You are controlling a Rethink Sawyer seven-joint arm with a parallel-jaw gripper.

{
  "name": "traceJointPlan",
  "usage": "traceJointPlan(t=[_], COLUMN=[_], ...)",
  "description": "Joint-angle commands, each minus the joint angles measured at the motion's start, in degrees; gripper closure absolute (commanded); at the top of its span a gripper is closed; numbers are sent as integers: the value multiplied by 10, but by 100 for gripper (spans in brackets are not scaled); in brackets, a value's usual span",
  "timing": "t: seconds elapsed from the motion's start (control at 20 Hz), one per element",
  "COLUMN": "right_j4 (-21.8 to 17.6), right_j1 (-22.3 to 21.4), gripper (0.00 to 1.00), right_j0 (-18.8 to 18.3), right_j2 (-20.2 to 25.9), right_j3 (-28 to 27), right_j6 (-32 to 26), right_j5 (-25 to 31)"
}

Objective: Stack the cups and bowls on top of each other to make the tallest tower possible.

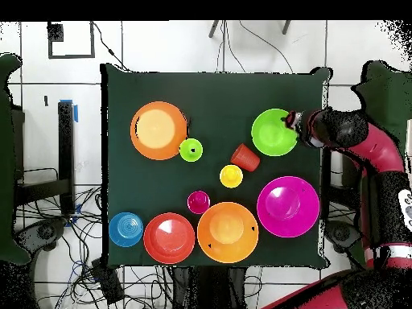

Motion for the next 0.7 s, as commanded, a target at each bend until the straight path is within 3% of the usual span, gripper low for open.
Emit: traceJointPlan(t=[0.05, 0.7], right_j4=[-37, -43], right_j1=[17, 16], gripper=[0, 0], right_j0=[6, -1], right_j2=[18, 18], right_j3=[-17, -4], right_j6=[-192, -197], right_j5=[18, 9])
